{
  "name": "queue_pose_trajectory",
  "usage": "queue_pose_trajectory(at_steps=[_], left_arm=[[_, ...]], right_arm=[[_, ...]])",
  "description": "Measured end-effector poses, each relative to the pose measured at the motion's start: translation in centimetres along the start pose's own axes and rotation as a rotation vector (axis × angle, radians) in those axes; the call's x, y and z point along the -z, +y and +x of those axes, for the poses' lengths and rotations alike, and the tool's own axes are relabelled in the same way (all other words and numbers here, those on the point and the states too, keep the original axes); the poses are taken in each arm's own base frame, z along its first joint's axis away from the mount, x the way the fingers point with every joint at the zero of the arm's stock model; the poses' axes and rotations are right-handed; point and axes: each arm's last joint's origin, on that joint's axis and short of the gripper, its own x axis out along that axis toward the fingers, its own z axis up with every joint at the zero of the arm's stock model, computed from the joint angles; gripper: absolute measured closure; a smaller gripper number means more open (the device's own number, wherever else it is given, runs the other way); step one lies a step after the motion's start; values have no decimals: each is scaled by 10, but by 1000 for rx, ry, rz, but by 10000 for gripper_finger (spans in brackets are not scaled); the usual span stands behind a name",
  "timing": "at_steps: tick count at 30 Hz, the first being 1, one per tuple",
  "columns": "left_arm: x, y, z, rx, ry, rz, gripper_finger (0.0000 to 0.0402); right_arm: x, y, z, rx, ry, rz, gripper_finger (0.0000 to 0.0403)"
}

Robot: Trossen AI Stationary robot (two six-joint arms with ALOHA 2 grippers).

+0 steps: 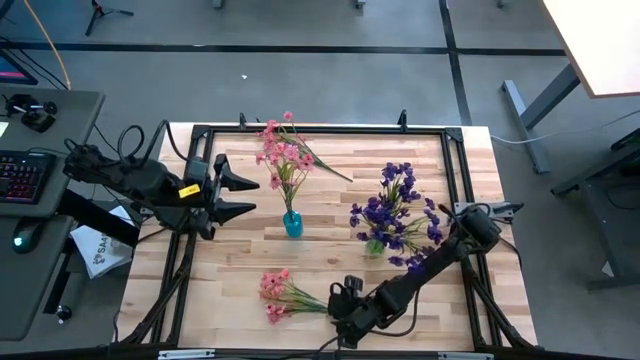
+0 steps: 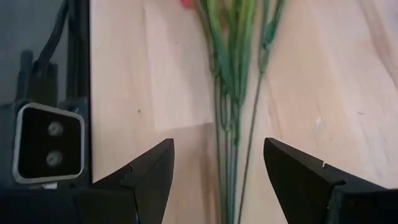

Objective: Sort flowers into vase by color
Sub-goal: Put the bottom pink flowers into the blue vase

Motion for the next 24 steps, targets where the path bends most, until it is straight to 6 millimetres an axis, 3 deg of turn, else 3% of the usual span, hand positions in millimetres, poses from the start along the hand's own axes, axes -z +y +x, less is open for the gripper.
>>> queue_pose_trajectory(at_steps=[11, 14, 18, 21, 24], left_arm=[[3, -1, 5, -5, 12, 6, 179], [3, -1, 5, -8, 11, 8, 179], [-2, 1, 0, -34, -24, 24, 179], [-11, 3, -9, -54, -94, 32, 179], [-23, 6, -21, -46, -177, 43, 179]], right_arm=[[18, -1, 29, 54, 35, 22, 167], [20, -2, 30, 72, 46, 67, 217], [21, -3, 22, 88, 68, 145, 364], [19, 1, 10, 43, 96, 172, 384], [9, 6, -16, -37, 98, 175, 398]])
